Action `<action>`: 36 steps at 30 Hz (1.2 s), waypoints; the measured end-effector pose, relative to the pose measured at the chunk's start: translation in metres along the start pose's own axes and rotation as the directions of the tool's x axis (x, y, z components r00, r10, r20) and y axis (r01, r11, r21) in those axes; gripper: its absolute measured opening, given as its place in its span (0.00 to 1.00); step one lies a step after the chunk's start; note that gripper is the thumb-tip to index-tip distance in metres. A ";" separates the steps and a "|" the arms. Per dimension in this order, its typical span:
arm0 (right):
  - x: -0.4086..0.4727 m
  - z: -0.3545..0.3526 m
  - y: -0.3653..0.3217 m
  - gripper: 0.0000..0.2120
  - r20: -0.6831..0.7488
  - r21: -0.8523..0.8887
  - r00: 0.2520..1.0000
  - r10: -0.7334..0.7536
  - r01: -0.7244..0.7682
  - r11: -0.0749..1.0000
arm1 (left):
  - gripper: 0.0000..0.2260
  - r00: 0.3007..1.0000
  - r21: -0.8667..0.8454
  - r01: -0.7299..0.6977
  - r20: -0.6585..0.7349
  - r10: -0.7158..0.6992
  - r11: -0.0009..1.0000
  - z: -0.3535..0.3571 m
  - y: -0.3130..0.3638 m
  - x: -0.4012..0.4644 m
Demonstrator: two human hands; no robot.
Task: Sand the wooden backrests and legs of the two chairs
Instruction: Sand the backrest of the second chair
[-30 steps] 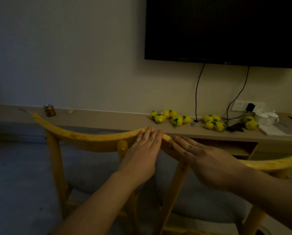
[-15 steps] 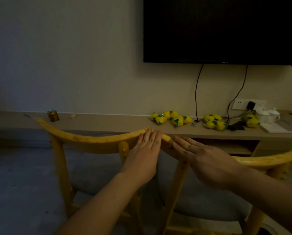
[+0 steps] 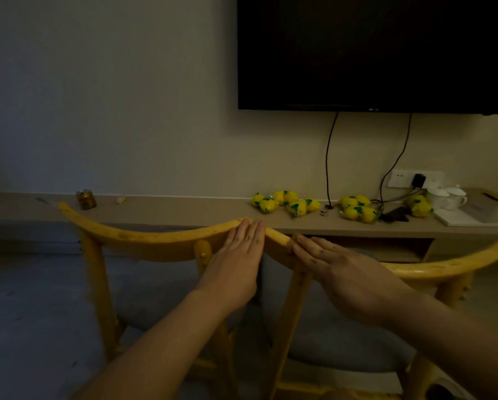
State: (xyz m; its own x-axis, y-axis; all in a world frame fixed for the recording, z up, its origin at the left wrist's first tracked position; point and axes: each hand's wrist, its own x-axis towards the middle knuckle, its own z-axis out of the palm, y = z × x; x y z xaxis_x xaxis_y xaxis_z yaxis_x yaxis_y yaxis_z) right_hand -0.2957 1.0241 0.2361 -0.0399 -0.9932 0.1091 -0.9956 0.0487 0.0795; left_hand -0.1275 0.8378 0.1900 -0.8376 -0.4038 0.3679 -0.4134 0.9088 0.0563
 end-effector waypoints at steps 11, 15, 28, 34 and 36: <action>0.024 -0.002 -0.028 0.37 -0.037 0.012 0.998 0.050 -0.050 0.999 | 0.45 0.997 -0.017 0.063 0.050 -0.062 0.998 -0.002 0.009 0.001; -0.014 0.000 -0.006 0.36 -0.022 0.008 0.996 0.086 -0.086 0.996 | 0.44 0.995 -0.039 0.081 0.066 -0.078 0.996 -0.002 0.008 0.001; 0.043 -0.037 -0.021 0.34 0.082 0.103 0.996 -0.021 0.013 0.995 | 0.41 0.995 -0.090 0.082 0.061 -0.077 0.993 -0.003 0.010 -0.001; 0.023 -0.028 0.002 0.32 0.102 0.029 0.992 -0.069 0.066 0.997 | 0.44 0.996 -0.152 0.081 0.053 -0.073 0.985 0.001 0.003 0.002; 0.040 -0.027 -0.004 0.32 0.079 0.072 0.996 -0.032 0.026 0.997 | 0.44 0.997 -0.159 0.069 0.056 -0.060 0.985 0.001 0.002 0.002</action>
State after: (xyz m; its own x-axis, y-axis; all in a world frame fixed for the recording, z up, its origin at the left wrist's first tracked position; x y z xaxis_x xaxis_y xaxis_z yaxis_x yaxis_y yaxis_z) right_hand -0.2908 0.9868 0.2674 -0.0143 -0.9995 0.0275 -0.9998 0.0146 0.0104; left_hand -0.1308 0.8383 0.1898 -0.8297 -0.4631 0.3117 -0.4076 0.8841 0.2285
